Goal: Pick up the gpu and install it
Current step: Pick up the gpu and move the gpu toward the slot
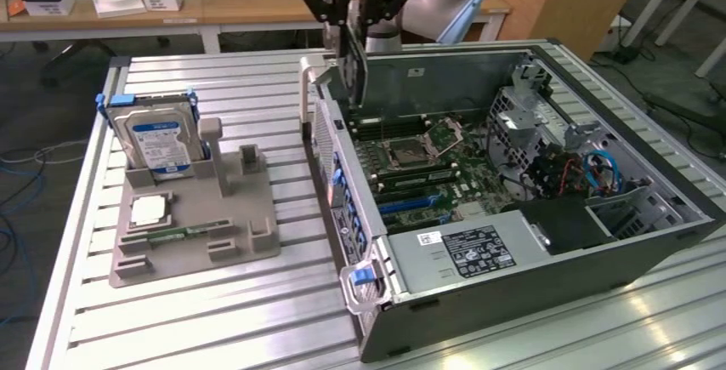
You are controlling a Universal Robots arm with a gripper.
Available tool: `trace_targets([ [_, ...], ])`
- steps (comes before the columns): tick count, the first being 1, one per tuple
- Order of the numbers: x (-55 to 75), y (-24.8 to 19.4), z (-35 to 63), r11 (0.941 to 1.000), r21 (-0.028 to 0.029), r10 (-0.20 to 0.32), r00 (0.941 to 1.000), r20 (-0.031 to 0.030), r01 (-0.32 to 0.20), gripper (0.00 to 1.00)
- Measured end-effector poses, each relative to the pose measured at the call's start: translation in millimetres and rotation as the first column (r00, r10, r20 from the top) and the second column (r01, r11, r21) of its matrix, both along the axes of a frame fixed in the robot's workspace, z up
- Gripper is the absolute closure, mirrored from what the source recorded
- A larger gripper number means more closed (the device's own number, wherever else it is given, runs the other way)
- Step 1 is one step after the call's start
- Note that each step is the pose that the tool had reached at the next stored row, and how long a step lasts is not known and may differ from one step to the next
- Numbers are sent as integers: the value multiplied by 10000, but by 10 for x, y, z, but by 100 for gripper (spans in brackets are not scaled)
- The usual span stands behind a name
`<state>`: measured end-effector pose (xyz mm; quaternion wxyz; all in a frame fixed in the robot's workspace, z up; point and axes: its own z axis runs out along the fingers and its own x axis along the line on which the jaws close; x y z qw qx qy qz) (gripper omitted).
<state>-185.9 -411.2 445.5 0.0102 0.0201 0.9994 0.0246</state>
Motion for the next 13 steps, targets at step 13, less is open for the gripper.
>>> trace_targets([
  [13,573,-30,1,10000,18,16,10000,-2,-16,74],
])
